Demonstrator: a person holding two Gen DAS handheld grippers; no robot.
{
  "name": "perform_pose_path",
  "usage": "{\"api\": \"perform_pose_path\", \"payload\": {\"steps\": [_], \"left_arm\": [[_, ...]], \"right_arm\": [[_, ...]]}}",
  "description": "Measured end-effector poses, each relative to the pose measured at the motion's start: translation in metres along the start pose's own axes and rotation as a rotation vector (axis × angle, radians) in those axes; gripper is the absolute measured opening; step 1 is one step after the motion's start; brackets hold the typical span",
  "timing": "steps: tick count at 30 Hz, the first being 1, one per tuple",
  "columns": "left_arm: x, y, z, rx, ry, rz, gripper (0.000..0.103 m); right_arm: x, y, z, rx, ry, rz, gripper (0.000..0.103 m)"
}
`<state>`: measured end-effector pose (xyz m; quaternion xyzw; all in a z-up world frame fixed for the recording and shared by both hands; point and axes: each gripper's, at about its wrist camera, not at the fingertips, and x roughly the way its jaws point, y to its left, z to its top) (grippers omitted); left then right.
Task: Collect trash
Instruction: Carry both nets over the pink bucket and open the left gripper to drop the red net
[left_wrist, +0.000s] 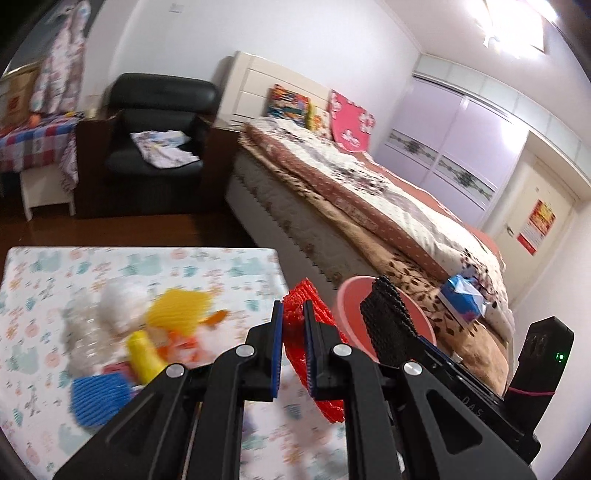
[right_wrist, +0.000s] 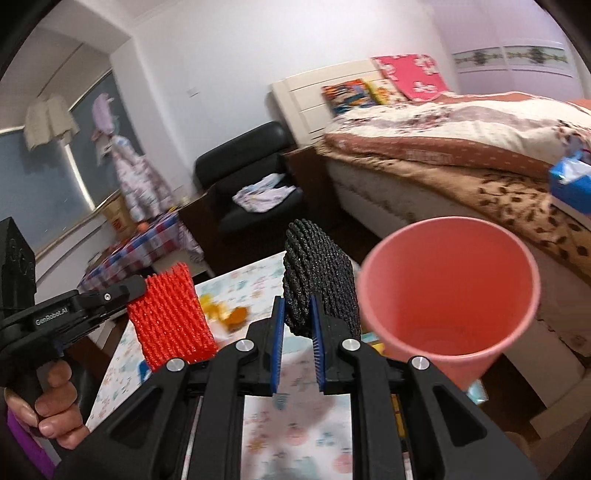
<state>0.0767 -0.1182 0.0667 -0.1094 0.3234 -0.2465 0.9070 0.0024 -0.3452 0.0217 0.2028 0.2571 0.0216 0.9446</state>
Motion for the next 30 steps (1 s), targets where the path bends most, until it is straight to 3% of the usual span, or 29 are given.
{"api": "perform_pose_path", "payload": {"steps": [6,13,21,24,26,30], "left_arm": [[0.037,-0.047,0.007,0.065,0.023,-0.041,0.009],[0.082,-0.093,0.005,0.155,0.045,-0.034,0.009],[0.129,-0.114,-0.004,0.180,0.110,-0.019,0.010],[0.141,-0.115,-0.008,0.187,0.124,-0.007,0.016],[0.145,-0.116,-0.009,0.189,0.130,-0.004,0.029],[0.149,-0.117,-0.009,0.194,0.132,-0.004,0.042]], "right_arm": [[-0.002,-0.045,0.002,0.079,-0.004,-0.062,0.015],[0.005,-0.088,0.000,0.153,0.015,-0.108,0.015],[0.016,-0.111,-0.001,0.183,0.047,-0.126,0.015],[0.020,-0.115,-0.001,0.189,0.052,-0.132,0.015],[0.022,-0.119,-0.001,0.196,0.051,-0.141,0.015],[0.025,-0.122,-0.001,0.205,0.058,-0.146,0.015]]}}
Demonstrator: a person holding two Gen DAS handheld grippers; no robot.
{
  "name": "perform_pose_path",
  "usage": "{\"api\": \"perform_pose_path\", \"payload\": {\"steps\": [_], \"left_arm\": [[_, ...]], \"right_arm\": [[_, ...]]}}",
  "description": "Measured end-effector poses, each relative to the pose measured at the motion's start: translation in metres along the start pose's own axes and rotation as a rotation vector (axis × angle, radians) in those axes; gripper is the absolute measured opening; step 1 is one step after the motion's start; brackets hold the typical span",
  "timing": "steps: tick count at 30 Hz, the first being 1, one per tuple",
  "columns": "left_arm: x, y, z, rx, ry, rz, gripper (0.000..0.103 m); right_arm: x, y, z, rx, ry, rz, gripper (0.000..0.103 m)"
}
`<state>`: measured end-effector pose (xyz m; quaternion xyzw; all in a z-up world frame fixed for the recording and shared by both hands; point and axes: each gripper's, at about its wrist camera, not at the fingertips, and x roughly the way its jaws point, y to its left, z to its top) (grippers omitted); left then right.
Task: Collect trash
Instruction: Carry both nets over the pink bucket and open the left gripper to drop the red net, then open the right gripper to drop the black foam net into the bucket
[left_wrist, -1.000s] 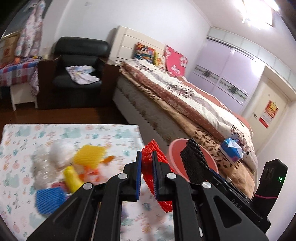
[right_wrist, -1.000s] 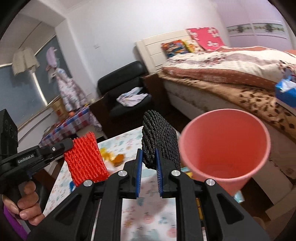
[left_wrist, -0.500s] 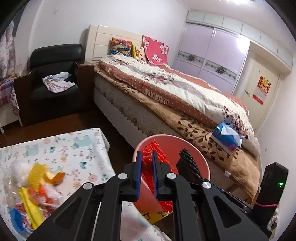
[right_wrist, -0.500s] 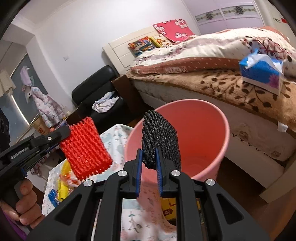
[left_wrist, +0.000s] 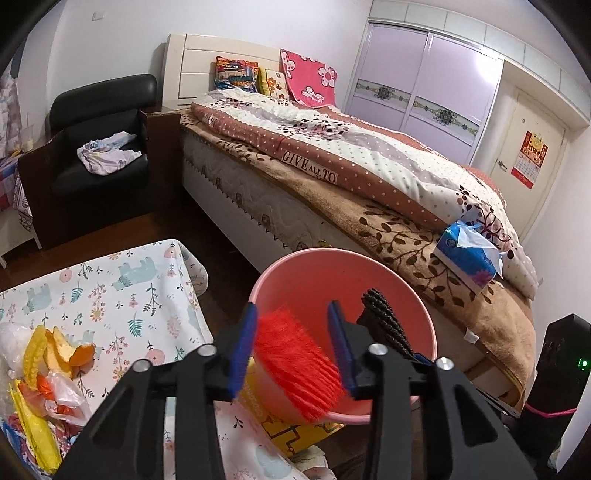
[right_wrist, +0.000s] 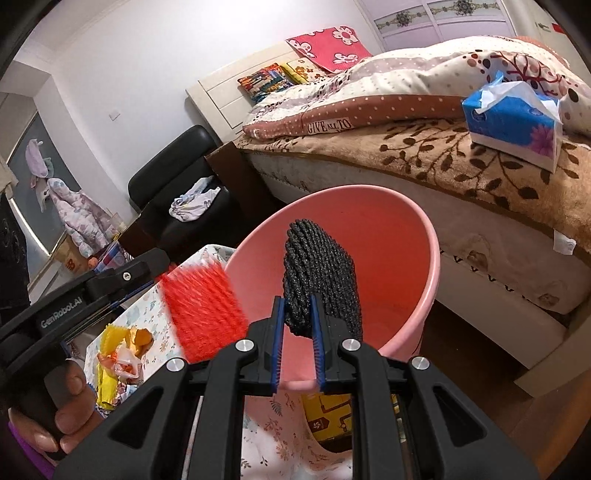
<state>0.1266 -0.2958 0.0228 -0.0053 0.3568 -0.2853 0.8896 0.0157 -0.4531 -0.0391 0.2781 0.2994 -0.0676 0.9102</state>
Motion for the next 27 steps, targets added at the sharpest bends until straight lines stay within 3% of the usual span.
{"api": "perform_pose_path", "payload": {"steps": [4,7,8,15,27], "left_arm": [[-0.001,0.002,0.002,-0.014,-0.001,-0.009,0.048],[-0.005,0.005,0.003,-0.027,-0.004,-0.015,0.049],[-0.007,0.006,0.003,-0.029,-0.006,-0.016,0.049],[-0.030,0.013,0.001,-0.045,-0.022,-0.024,0.052],[-0.080,0.045,-0.016,-0.079,-0.054,0.042,0.054]], "right_arm": [[0.003,0.000,0.000,0.000,0.016,-0.017,0.018],[0.001,0.000,0.000,0.006,0.010,-0.022,0.038],[0.000,0.001,0.000,0.004,0.004,-0.027,0.039],[-0.010,0.015,0.000,-0.033,-0.012,-0.024,0.041],[-0.027,0.078,-0.026,-0.173,-0.018,0.016,0.041]]}}
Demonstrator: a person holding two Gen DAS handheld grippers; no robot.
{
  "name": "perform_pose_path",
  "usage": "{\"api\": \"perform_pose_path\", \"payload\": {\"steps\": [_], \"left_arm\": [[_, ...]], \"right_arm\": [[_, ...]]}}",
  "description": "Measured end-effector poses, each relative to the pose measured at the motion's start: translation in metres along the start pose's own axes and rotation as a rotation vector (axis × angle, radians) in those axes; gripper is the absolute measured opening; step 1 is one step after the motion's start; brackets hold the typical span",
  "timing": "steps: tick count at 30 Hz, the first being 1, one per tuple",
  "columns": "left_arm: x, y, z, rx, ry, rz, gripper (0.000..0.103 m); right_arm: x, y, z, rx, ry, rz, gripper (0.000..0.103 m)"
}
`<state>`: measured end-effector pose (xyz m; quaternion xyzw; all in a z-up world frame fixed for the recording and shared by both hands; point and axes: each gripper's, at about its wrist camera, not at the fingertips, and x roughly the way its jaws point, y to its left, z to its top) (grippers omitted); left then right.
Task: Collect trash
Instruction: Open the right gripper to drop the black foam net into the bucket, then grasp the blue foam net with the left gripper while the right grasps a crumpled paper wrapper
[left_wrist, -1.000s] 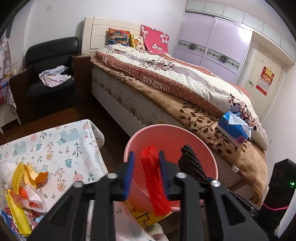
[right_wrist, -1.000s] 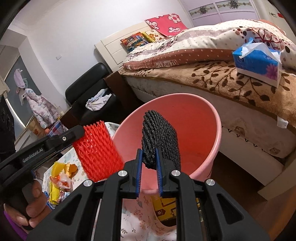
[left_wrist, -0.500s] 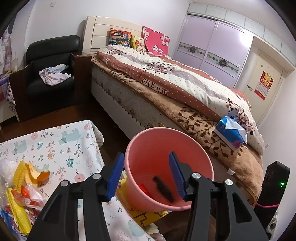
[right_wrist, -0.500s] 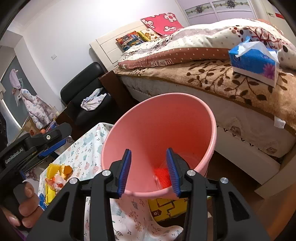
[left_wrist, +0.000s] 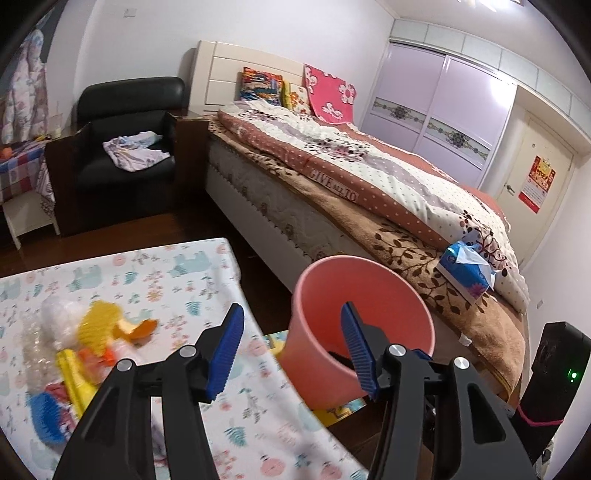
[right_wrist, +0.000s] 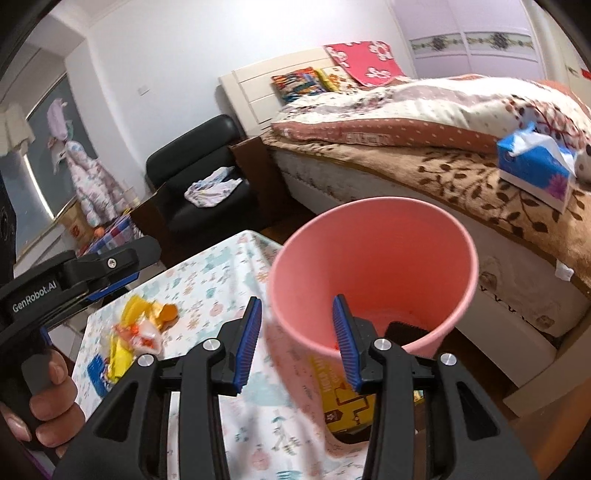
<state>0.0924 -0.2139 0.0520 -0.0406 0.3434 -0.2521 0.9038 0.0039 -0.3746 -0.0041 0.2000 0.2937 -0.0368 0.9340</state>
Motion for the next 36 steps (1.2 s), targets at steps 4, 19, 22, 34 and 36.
{"api": "perform_pose_path", "payload": {"steps": [4,19,22,34,36], "left_arm": [[-0.019,0.022,-0.009,-0.007,-0.015,0.041,0.054],[-0.095,0.119,-0.050,-0.038,-0.056,0.223,0.054],[-0.106,0.134,-0.062,-0.022,-0.051,0.248,0.054],[-0.102,0.171,-0.102,0.026,0.072,0.275,0.054],[-0.098,0.173,-0.102,0.033,0.087,0.270,0.054]], "right_arm": [[-0.002,0.022,-0.006,-0.022,0.004,0.026,0.041],[-0.004,0.090,-0.030,-0.110,0.019,0.112,0.041],[-0.005,0.097,-0.033,-0.124,0.020,0.129,0.041],[0.008,0.115,-0.044,-0.179,0.084,0.160,0.041],[0.011,0.116,-0.045,-0.180,0.092,0.158,0.041]]}}
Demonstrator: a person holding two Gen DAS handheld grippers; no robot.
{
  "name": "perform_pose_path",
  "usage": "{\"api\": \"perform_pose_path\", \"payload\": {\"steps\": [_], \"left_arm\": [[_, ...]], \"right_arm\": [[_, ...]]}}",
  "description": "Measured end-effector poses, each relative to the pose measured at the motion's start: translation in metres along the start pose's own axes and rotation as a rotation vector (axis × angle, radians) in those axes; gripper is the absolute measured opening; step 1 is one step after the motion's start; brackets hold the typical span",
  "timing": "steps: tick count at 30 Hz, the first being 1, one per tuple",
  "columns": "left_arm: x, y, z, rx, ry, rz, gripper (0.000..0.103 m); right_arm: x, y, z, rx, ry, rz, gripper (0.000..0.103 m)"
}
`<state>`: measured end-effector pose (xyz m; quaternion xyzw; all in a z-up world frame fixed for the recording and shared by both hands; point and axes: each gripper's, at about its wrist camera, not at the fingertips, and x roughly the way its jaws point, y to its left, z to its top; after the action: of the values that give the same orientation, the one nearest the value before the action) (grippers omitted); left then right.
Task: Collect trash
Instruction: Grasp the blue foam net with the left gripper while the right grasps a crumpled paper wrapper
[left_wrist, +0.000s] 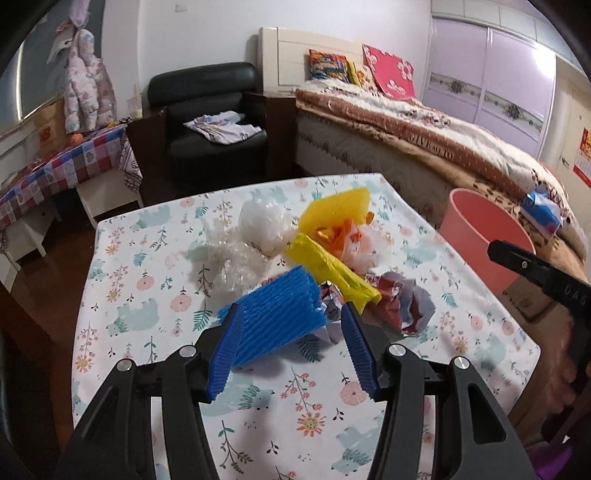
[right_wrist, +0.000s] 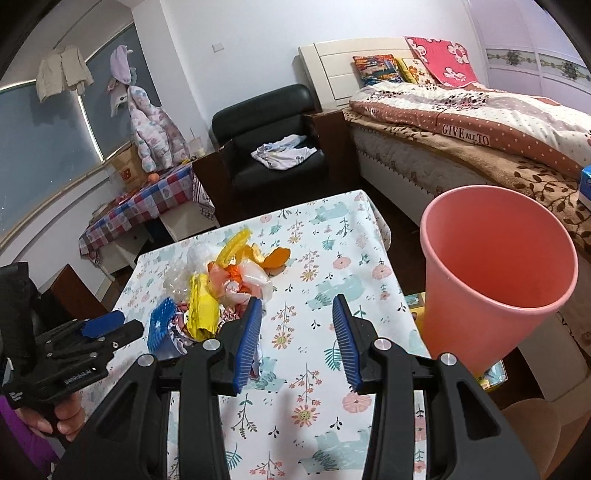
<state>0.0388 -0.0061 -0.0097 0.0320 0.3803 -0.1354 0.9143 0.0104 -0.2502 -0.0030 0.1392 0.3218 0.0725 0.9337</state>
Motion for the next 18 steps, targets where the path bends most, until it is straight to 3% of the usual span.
{"api": "perform_pose_path", "payload": {"steps": [5,9,13,16,18], "left_arm": [[0.008,-0.006,0.010,0.008,-0.011,-0.037,0.054],[0.025,-0.004,0.011,0.023,0.013,-0.018,0.054],[0.034,0.009,0.009,-0.024,0.040,-0.016,0.037],[0.038,0.021,0.006,-0.074,0.058,-0.018,0.012],[0.039,0.028,0.003,-0.103,0.060,-0.014,0.006]], "right_arm": [[0.007,0.001,-0.001,-0.002,0.022,0.001,0.041],[0.014,0.007,-0.003,-0.019,0.045,0.022,0.041],[0.022,0.012,-0.005,-0.037,0.071,0.047,0.041],[0.029,0.018,-0.007,-0.047,0.096,0.063,0.041],[0.033,0.022,-0.009,-0.051,0.114,0.071,0.041]]}}
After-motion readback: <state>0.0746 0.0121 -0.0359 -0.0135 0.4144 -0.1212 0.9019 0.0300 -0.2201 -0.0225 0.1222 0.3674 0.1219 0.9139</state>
